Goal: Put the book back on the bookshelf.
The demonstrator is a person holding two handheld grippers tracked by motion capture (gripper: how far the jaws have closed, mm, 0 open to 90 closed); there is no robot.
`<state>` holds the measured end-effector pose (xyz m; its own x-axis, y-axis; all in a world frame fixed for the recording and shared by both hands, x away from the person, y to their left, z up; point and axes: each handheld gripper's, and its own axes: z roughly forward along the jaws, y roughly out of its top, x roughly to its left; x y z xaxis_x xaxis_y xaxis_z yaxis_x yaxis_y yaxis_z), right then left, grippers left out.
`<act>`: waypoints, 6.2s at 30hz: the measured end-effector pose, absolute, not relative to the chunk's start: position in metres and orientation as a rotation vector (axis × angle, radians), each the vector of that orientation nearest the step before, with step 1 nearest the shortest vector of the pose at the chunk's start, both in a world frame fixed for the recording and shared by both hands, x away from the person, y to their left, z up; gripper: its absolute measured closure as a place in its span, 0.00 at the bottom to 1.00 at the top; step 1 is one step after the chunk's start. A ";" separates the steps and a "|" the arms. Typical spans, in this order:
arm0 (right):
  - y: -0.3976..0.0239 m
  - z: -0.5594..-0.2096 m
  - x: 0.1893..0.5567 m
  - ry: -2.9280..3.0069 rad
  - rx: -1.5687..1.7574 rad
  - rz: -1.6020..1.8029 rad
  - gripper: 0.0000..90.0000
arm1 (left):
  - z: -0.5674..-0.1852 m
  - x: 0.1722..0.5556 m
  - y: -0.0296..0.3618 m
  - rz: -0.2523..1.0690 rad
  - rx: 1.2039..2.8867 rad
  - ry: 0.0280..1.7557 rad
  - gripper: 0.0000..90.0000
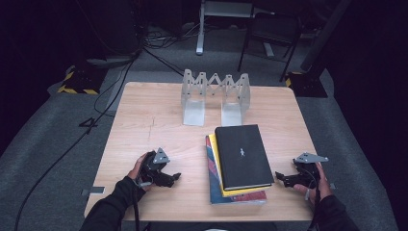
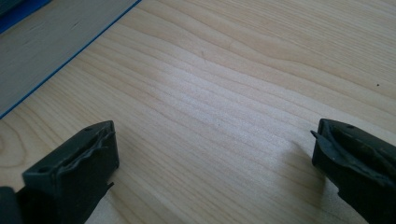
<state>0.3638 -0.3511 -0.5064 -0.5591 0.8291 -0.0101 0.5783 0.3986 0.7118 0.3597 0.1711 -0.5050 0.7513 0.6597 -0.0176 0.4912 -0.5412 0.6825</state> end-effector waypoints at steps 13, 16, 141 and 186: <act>-0.356 -0.503 0.359 2.330 1.197 0.943 0.12 | -0.505 0.353 0.179 0.300 2.277 0.806 0.12; -0.359 -0.498 0.352 2.343 1.170 0.973 0.21 | -0.504 0.356 0.180 0.295 2.286 0.796 0.11; -0.242 -0.419 0.371 2.593 0.930 1.262 0.04 | -0.468 0.417 0.085 0.337 2.226 0.629 0.29; -0.210 -0.397 0.378 2.407 0.546 1.349 0.18 | -0.435 0.461 0.111 0.353 1.983 0.608 0.73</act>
